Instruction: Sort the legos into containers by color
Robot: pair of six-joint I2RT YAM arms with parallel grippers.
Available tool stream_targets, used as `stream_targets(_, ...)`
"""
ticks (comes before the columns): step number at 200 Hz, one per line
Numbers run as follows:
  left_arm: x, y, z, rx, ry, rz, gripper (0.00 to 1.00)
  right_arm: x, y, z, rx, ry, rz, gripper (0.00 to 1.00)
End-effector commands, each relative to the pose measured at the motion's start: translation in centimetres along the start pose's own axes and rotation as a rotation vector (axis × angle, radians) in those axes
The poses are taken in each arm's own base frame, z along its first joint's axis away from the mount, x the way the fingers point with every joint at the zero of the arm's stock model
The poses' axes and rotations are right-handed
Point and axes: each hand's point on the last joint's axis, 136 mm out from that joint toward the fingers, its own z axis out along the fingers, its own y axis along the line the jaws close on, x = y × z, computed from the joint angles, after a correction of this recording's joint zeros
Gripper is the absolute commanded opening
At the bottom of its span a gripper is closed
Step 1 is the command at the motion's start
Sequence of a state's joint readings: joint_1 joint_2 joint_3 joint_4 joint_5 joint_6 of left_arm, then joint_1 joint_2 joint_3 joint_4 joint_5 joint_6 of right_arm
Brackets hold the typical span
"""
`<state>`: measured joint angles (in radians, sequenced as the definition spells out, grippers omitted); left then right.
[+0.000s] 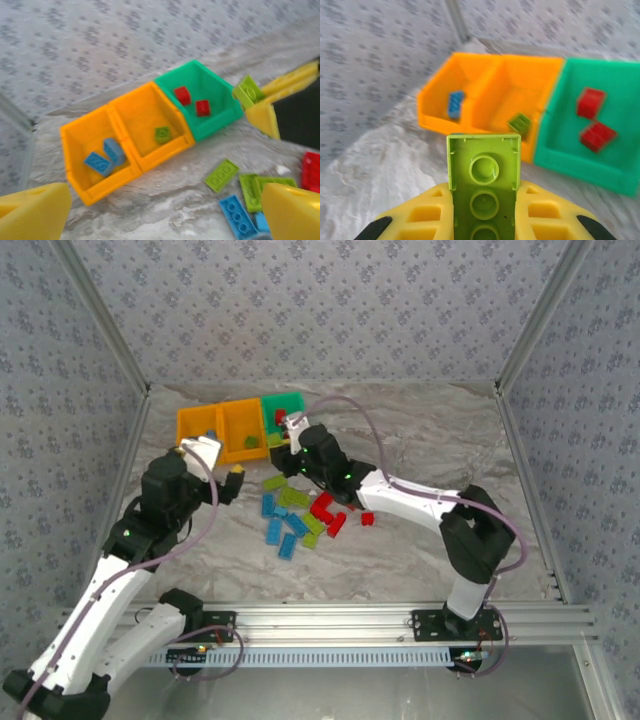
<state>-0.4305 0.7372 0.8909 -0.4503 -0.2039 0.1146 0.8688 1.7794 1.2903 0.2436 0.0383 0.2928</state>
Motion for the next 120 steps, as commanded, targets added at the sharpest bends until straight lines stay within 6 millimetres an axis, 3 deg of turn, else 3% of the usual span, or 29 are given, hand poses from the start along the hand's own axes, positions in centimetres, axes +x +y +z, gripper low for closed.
stream_targets(1,-0.7,1.4,-0.1,-0.054,-0.037,-0.088,0.97,-0.7,1.3,3.8,-0.072,-0.047,-0.076,0.19)
stream_targets(14,-0.5,1.2,0.1,-0.046,-0.029,-0.086,0.97,-0.4,1.0,6.1,-0.040,-0.028,-0.091,0.19)
stream_targets(48,0.1,0.9,0.6,-0.032,0.003,-0.069,0.96,1.1,-2.0,12.4,0.110,0.040,-0.204,0.19)
stream_targets(60,0.2,0.7,0.8,-0.023,0.005,-0.069,0.96,1.4,-2.9,14.1,0.152,0.076,-0.238,0.19)
stream_targets(64,0.2,0.6,0.8,-0.019,0.004,-0.069,0.96,2.5,-3.7,14.6,0.170,0.112,-0.246,0.20)
stream_targets(70,0.0,0.4,0.8,-0.008,0.000,-0.070,0.96,1.9,-3.9,15.2,0.183,0.111,-0.250,0.21)
stream_targets(78,0.1,0.3,0.8,0.001,0.000,-0.070,0.96,2.6,-4.5,16.1,0.198,0.137,-0.255,0.23)
stream_targets(93,0.2,0.1,1.0,0.008,0.003,-0.069,0.97,2.1,-5.0,17.0,0.223,0.161,-0.255,0.31)
stream_targets(106,0.3,0.1,1.1,0.006,0.011,-0.065,0.97,1.2,-4.9,17.1,0.226,0.171,-0.255,0.53)
stream_targets(120,0.3,0.1,1.1,0.003,0.015,-0.062,0.97,0.5,-4.7,16.7,0.221,0.188,-0.262,0.56)
